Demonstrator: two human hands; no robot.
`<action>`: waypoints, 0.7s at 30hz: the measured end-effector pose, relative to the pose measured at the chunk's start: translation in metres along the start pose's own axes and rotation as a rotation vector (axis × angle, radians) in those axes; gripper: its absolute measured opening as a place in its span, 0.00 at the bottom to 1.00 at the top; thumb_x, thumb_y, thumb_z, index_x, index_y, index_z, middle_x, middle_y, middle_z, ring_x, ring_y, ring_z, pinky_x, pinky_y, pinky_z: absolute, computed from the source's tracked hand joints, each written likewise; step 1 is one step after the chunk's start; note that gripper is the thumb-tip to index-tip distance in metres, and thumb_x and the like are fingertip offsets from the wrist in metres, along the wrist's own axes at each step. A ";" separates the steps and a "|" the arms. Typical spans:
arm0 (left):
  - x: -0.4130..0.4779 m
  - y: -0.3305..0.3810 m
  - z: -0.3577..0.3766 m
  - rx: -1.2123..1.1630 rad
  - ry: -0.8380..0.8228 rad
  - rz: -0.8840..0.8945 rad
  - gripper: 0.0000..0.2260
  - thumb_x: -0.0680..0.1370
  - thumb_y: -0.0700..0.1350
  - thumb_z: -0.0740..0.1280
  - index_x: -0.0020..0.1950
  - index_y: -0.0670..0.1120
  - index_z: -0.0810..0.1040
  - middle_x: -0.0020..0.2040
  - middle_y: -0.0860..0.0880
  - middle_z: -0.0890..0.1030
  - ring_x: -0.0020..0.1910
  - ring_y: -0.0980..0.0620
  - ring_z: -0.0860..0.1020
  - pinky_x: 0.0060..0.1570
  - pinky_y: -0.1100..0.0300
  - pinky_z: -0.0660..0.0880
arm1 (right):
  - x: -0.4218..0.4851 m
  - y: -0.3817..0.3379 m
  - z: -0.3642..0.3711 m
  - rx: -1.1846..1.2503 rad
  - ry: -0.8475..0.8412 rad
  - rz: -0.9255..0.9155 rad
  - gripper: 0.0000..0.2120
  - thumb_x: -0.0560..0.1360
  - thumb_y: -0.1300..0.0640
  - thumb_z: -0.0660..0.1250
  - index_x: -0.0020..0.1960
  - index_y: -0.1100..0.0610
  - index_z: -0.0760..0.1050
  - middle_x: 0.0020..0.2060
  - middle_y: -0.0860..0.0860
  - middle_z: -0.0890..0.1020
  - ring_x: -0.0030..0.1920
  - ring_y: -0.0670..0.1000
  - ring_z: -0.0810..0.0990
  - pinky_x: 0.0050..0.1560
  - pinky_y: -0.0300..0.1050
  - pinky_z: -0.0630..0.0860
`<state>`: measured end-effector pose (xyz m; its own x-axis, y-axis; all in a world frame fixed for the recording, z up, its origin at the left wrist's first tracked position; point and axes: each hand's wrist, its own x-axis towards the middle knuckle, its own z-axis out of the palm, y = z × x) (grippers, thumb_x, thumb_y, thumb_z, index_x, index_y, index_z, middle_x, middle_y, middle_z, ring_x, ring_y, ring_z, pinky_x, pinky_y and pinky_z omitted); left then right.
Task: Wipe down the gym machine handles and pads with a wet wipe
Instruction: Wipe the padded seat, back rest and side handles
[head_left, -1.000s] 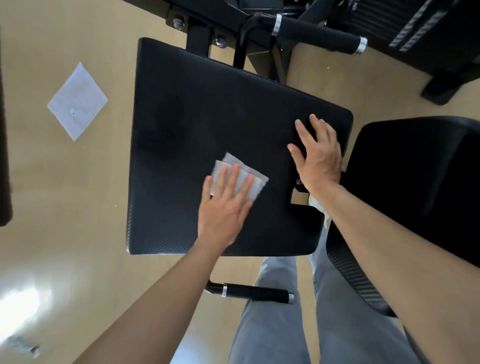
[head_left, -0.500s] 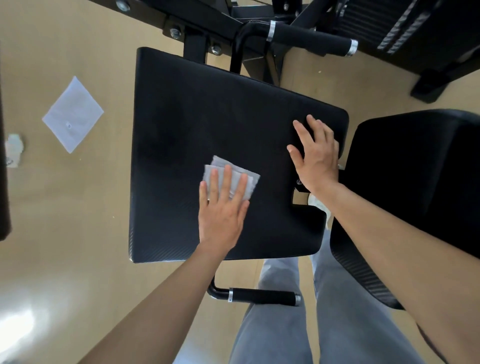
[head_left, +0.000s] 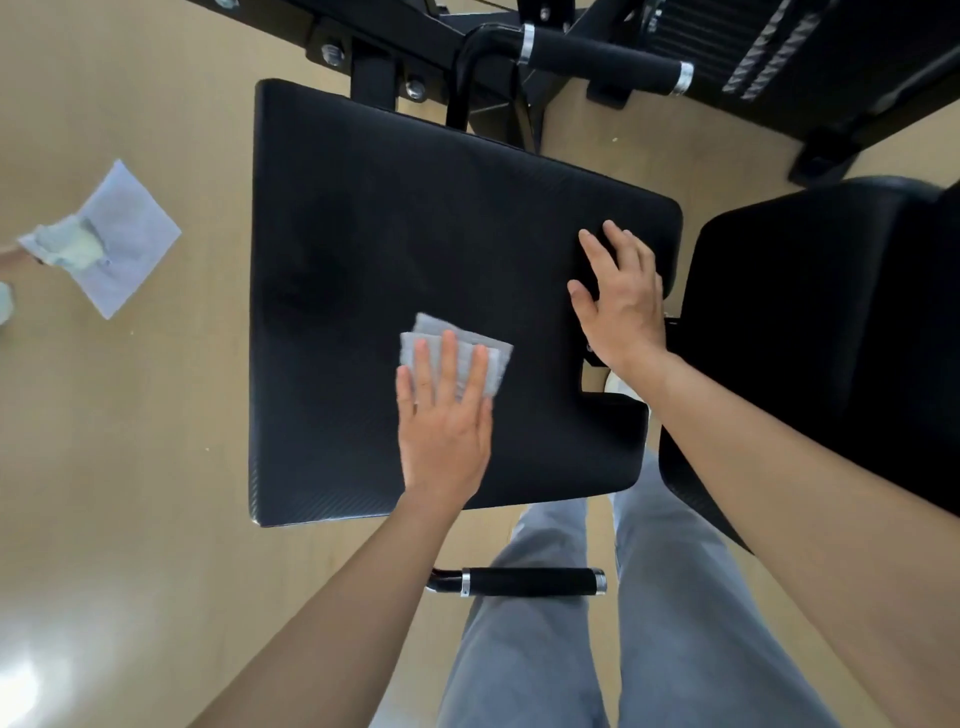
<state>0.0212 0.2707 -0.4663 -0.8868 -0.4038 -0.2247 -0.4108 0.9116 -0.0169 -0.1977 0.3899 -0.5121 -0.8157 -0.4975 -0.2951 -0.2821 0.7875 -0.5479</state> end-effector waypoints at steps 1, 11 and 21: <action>0.001 0.008 0.003 -0.001 -0.022 0.097 0.25 0.86 0.52 0.57 0.83 0.51 0.59 0.84 0.42 0.54 0.82 0.36 0.50 0.79 0.36 0.52 | -0.002 0.001 0.000 0.006 -0.004 0.000 0.28 0.81 0.53 0.66 0.79 0.53 0.64 0.79 0.55 0.63 0.79 0.58 0.58 0.74 0.61 0.64; -0.010 0.006 -0.002 -0.072 0.032 0.204 0.28 0.83 0.41 0.63 0.83 0.47 0.60 0.83 0.42 0.59 0.82 0.39 0.55 0.78 0.39 0.58 | -0.058 0.001 0.011 0.201 0.179 -0.019 0.20 0.76 0.61 0.71 0.68 0.60 0.77 0.67 0.57 0.76 0.67 0.58 0.74 0.66 0.56 0.74; -0.014 -0.011 0.002 0.127 -0.004 0.191 0.27 0.84 0.43 0.65 0.82 0.45 0.61 0.83 0.42 0.57 0.82 0.38 0.55 0.79 0.38 0.55 | -0.154 -0.024 0.067 0.049 -0.101 -0.377 0.27 0.85 0.54 0.57 0.81 0.59 0.57 0.81 0.55 0.58 0.82 0.52 0.53 0.79 0.58 0.60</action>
<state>0.0385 0.2668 -0.4652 -0.9449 -0.2231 -0.2397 -0.2055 0.9739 -0.0962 -0.0312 0.4235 -0.5058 -0.6050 -0.7838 -0.1400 -0.5263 0.5256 -0.6684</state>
